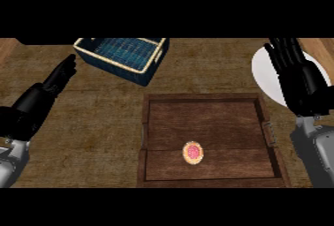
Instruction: Pick the cupcake from the tray and place it in the plate
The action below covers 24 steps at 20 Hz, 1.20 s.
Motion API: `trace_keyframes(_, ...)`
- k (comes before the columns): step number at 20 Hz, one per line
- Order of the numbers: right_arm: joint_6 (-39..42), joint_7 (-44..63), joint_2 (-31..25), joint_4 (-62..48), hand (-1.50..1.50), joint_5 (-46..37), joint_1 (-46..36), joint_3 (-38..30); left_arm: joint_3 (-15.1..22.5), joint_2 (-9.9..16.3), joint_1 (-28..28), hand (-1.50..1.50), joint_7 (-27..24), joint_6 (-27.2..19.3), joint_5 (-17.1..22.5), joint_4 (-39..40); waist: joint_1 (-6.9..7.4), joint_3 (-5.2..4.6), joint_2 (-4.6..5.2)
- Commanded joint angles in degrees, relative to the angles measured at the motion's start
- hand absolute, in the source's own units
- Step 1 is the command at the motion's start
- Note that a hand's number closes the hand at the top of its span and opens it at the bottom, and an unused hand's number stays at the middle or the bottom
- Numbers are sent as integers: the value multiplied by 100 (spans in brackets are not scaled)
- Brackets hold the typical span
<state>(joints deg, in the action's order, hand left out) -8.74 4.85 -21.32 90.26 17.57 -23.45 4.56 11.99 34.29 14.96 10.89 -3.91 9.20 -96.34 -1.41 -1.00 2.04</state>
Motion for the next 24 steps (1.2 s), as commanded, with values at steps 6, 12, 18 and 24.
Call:
trace_keyframes(6, 1673, -377, -69, -105, 150, 627, -1121, 360, 52, -1279, -1225, 0, 329, -618, 671, 1203, 552, 81, -20)
trace_keyframes(12, 857, -2358, 111, -1704, -150, -899, -464, 275, 270, -1823, -1581, 0, 96, -675, 739, 1090, 283, 108, -157)
trace_keyframes(18, 2076, -3035, -243, -2335, -150, -804, -732, -44, 193, -2125, -1585, 0, -149, -633, 556, 1538, 189, 101, -194)
trace_keyframes(24, 2826, -2143, -1320, -1424, -150, -1625, -611, 778, 42, -1995, -1508, 0, 51, -607, 643, 1442, 143, 91, -218)
